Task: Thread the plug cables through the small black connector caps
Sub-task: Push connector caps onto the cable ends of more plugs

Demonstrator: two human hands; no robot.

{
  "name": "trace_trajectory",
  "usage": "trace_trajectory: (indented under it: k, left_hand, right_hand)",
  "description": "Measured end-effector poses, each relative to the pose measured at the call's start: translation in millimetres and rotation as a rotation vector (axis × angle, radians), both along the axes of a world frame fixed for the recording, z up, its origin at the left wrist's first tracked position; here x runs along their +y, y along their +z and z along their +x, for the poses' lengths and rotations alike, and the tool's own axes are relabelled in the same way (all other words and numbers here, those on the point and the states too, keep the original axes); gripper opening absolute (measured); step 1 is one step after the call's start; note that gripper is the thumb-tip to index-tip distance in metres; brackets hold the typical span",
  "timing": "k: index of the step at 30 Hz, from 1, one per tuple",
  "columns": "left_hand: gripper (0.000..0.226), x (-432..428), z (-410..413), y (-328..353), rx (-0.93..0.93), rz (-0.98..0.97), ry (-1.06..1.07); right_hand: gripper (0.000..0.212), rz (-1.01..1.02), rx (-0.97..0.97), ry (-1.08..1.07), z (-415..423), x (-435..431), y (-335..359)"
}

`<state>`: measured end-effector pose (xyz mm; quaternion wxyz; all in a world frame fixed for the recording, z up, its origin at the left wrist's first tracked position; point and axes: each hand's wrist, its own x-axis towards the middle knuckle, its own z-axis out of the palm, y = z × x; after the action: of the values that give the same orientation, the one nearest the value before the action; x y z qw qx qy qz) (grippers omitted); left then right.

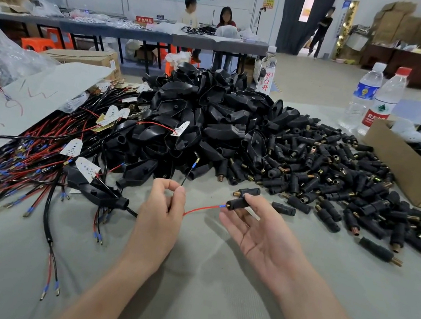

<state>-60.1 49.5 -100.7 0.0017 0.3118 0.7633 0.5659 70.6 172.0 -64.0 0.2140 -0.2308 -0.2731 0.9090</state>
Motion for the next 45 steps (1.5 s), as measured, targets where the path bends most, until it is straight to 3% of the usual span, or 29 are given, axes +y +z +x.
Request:
trace_trajectory:
  k: [10, 14, 18, 23, 28, 35, 40, 45]
  left_hand:
    - [0.013, -2, 1, -1, 0.030, -0.031, 0.035]
    - [0.014, -3, 2, 0, 0.112, -0.061, 0.065]
    - [0.013, -4, 4, 2, 0.112, -0.037, 0.007]
    - [0.012, -3, 5, 3, 0.105, -0.023, -0.006]
    - [0.013, -4, 6, 5, 0.093, 0.001, -0.003]
    - [0.010, -5, 6, 11, -0.050, 0.094, -0.028]
    - [0.006, -4, 10, 20, -0.194, 0.229, -0.096]
    - [0.008, -6, 7, 21, -0.229, 0.215, -0.139]
  right_hand:
    - [0.005, 0.064, 0.037, 0.033, -1, -2, -2]
    - [0.018, 0.085, 0.039, 0.042, -2, -2, -5]
    - [0.018, 0.109, 0.043, 0.038, -4, -5, -8]
    - [0.033, 0.132, 0.066, 0.112, -7, -11, -12]
    - [0.019, 0.447, -0.081, 0.188, -10, -21, -20]
    - [0.023, 0.439, -0.007, 0.191, -9, -18, -16]
    - [0.024, 0.515, -0.049, 0.111, -7, -10, -14]
    - [0.023, 0.605, -0.094, 0.049, -2, 0, -11]
